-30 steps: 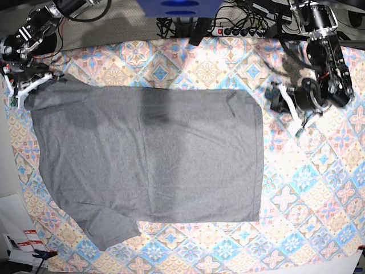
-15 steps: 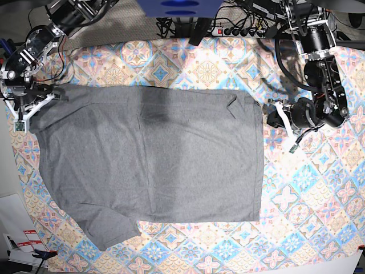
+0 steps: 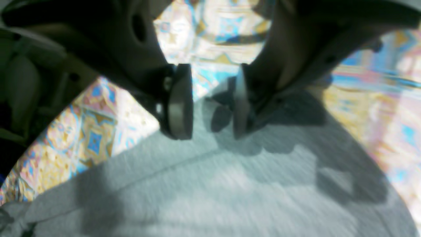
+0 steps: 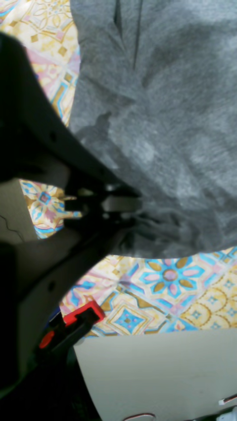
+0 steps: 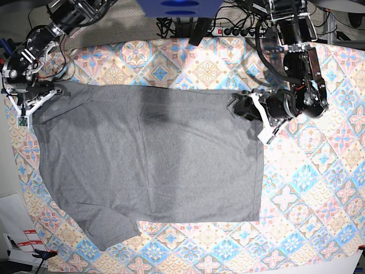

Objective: Fold the T-shirt properly
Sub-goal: 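Grasp the shirt's side edge at both ends with both grippers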

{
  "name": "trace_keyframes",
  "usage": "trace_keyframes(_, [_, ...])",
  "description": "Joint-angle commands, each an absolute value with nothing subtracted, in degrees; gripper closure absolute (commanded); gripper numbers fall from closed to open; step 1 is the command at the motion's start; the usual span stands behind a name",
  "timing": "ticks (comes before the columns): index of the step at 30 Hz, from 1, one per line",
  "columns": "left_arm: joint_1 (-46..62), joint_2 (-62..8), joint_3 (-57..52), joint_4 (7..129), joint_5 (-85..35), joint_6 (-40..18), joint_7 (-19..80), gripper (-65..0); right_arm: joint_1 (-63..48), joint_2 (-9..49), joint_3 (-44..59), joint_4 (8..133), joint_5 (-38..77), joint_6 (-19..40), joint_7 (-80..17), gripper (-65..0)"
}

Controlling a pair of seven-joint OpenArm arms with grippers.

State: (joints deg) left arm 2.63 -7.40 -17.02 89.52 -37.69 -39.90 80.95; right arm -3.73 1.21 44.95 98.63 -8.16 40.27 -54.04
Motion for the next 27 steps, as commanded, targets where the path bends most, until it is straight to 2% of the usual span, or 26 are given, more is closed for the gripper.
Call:
trace_keyframes(1, [2.6,-7.7,-17.1,90.2,-39.0,-40.0,80.0,-17.8,-3.3,2.2,45.1,99.6,-7.9,40.0,-53.1,-1.4])
trace_keyframes(9, [4.8,-7.1,-17.1,86.4,-37.8,-40.0,80.0,-18.1,-3.9,2.2,45.0,99.6,-8.0,40.0,-53.1,-1.4])
trace_keyframes(15, [5.0,-7.3,-16.7,82.8,-37.1,-40.0,74.7,-18.1,-4.0,2.2,45.0,99.6,-8.0,40.0,-53.1,-1.4])
trace_keyframes(27, [2.6,-3.5,-16.7,82.5,-24.1,-40.0,69.8,-16.4,-5.1,2.2,45.0,100.1,-8.0,40.0,-53.1,-1.4])
